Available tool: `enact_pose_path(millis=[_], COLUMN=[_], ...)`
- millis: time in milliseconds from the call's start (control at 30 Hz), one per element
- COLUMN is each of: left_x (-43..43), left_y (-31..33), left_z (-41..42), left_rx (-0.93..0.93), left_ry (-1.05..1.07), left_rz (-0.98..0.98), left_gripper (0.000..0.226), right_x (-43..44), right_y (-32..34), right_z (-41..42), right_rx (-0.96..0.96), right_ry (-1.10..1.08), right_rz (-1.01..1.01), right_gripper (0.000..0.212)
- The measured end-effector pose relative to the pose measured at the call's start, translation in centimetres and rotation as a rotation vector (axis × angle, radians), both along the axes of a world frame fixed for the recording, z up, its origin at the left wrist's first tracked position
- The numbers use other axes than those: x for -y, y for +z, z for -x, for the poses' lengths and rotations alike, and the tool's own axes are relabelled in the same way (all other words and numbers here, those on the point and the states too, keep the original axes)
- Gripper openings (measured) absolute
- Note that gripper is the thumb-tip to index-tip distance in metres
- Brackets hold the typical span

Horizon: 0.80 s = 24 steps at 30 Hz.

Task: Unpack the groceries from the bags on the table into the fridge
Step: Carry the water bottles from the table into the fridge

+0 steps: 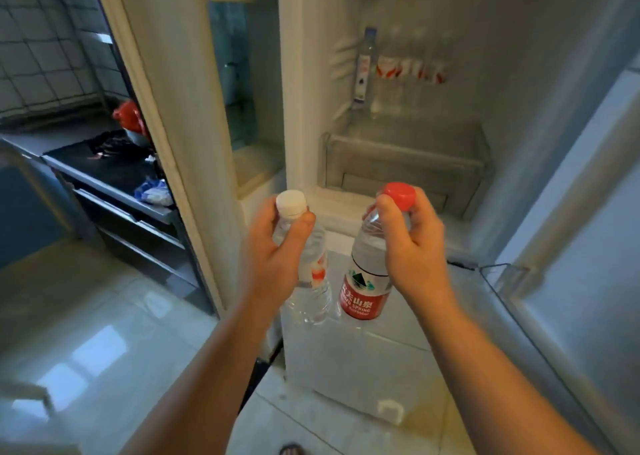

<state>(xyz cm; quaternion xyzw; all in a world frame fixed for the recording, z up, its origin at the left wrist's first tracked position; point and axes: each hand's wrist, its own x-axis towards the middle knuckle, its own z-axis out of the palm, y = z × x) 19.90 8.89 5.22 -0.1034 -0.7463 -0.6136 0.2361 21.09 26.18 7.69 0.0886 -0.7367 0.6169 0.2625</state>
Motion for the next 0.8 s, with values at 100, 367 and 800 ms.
enact_pose_path(millis=[100,367,800], left_x=[-2.2,-7.7,-15.9], left_y=[1.0,5.5,11.5], left_z=[5.8,20.0,37.1], left_rx=[-0.040,-0.105,-0.199], left_ry=[-0.087,-0.409,-0.591], left_rz=[-0.032,-0.106,-0.142], left_gripper=[0.054,0.011,0.017], right_x=[-1.7,-5.5,-12.1], right_y=[1.0,4.3,10.0], right_z=[3.2,13.6,28.5], right_rx=[-0.031,-0.155,-0.246], right_ry=[-0.104,-0.382,-0.647], right_rz=[0.052,0.076,-0.045], right_gripper=[0.010,0.011,0.015])
